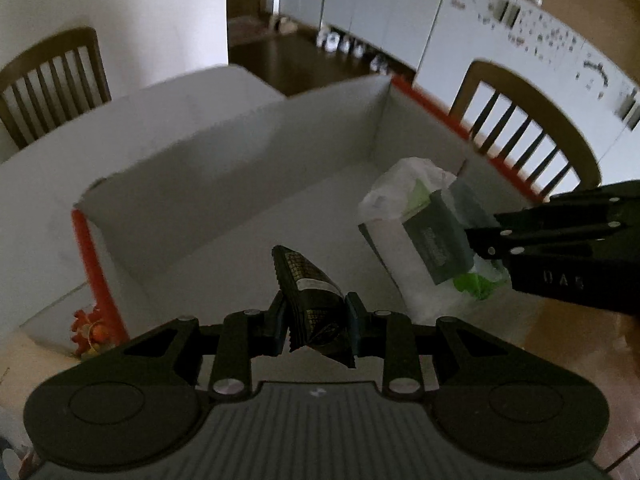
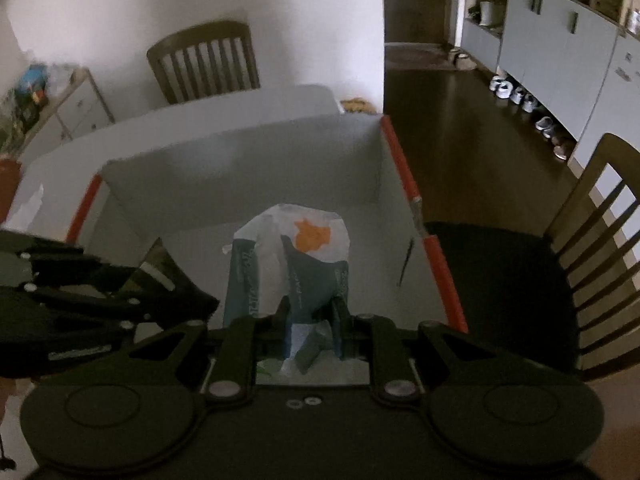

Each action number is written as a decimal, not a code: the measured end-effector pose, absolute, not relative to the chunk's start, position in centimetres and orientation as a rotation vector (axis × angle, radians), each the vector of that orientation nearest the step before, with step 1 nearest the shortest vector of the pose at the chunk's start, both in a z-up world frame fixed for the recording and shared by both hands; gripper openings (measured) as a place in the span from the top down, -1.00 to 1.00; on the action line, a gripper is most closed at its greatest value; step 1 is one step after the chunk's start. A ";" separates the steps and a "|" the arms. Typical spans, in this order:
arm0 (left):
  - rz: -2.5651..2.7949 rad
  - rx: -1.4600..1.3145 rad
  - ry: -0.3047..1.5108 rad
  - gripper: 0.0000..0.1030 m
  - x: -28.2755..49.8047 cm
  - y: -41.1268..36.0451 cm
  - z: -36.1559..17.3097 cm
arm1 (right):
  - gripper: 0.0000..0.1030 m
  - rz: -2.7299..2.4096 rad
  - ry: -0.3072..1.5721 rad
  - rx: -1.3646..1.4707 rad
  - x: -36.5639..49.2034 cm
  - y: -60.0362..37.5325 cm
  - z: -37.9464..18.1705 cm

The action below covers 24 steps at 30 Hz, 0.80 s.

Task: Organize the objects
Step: 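Carry both held items over the red shoebox and open both grippers, then withdraw both grippers from the shoebox back toward the table items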

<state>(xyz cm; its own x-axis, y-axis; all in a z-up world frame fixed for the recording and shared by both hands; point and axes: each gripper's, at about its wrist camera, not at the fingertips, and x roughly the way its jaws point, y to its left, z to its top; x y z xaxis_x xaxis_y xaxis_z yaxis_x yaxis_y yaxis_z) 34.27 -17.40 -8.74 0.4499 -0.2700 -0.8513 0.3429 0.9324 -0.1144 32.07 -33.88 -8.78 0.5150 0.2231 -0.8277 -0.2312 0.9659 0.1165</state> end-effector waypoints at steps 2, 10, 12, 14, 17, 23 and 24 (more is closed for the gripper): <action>-0.391 0.096 1.064 0.45 34.7 -17.7 -9.3 | 0.66 0.271 1.007 -0.023 32.5 -33.3 -9.2; -0.413 0.130 1.138 0.45 35.9 -18.0 -10.2 | 0.65 0.286 1.066 -0.053 33.6 -32.1 -10.8; -0.407 0.139 1.144 0.45 36.1 -18.0 -10.4 | 0.64 0.285 1.070 -0.070 33.6 -31.9 -11.1; -0.403 0.140 1.153 0.45 36.1 -17.9 -10.6 | 0.62 0.280 1.079 -0.079 33.7 -31.8 -11.5; -0.403 0.131 1.161 0.44 36.4 -18.0 -10.4 | 0.59 0.281 1.093 -0.065 34.0 -32.0 -11.8; -0.379 0.169 1.168 -0.07 36.4 -18.1 -10.8 | 0.43 0.275 1.094 -0.073 34.3 -32.5 -12.1; -0.378 0.169 1.165 -0.07 36.3 -18.1 -10.8 | 0.34 0.272 1.090 -0.073 34.2 -32.6 -12.1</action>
